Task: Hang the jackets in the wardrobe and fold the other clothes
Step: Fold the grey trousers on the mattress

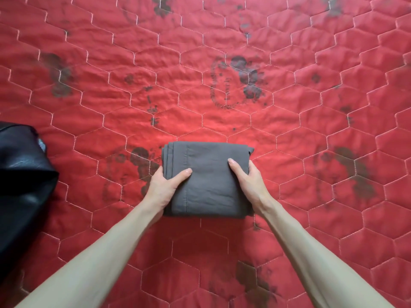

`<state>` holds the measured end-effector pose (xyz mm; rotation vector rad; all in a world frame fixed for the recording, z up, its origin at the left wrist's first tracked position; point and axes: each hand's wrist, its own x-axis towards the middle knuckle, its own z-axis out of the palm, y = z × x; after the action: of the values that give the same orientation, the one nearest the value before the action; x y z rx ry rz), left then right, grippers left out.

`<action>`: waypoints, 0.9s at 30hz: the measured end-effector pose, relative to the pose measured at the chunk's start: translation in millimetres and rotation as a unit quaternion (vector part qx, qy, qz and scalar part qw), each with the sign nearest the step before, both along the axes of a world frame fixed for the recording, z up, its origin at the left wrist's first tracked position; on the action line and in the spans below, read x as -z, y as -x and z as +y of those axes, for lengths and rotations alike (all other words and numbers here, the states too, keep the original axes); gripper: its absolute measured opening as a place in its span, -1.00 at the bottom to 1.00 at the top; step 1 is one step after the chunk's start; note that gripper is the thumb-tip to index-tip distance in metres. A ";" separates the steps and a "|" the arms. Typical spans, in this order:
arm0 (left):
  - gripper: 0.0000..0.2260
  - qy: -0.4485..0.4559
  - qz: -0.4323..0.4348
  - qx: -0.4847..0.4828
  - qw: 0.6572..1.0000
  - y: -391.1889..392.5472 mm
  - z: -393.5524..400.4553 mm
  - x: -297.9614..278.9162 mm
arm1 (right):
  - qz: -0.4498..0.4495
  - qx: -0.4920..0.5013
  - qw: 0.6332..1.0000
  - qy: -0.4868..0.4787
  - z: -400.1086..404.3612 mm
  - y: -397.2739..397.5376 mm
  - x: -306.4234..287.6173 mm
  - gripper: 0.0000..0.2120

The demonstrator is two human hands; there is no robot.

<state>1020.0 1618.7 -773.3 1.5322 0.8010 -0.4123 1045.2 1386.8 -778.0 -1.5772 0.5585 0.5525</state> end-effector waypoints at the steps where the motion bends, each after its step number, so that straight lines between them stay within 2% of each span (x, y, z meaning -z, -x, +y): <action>1: -0.57 0.006 -0.005 0.000 1.000 0.0 0.3 -6.1 | -0.008 0.003 1.000 -0.009 -0.4 2.7 -7.1 -0.66; 5: -0.63 0.046 -0.023 -0.007 0.999 1.0 -3.6 -44.3 | -0.038 0.018 0.999 -0.025 -6.6 9.6 -47.6 -0.72; 8: -0.67 0.044 -0.054 -0.015 0.997 6.9 -8.6 -91.4 | -0.054 0.020 0.998 -0.022 -11.5 14.0 -96.8 -0.71; 20: -0.73 -0.014 -0.155 -0.065 0.986 90.2 -48.1 -369.2 | -0.079 -0.056 0.995 0.001 -45.2 60.2 -381.2 -0.72; 24: -0.83 -0.019 -0.189 -0.114 0.975 119.4 -60.9 -438.4 | -0.098 -0.087 0.991 -0.015 -58.6 79.4 -461.2 -0.74; 27: -0.80 0.007 -0.205 -0.145 0.968 143.7 -65.0 -474.7 | -0.134 -0.122 0.983 -0.017 -65.7 99.2 -505.0 -0.76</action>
<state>876.3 1553.7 -298.6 1.3955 0.6776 0.1148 946.0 1321.1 -273.0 -1.6660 0.1517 0.5177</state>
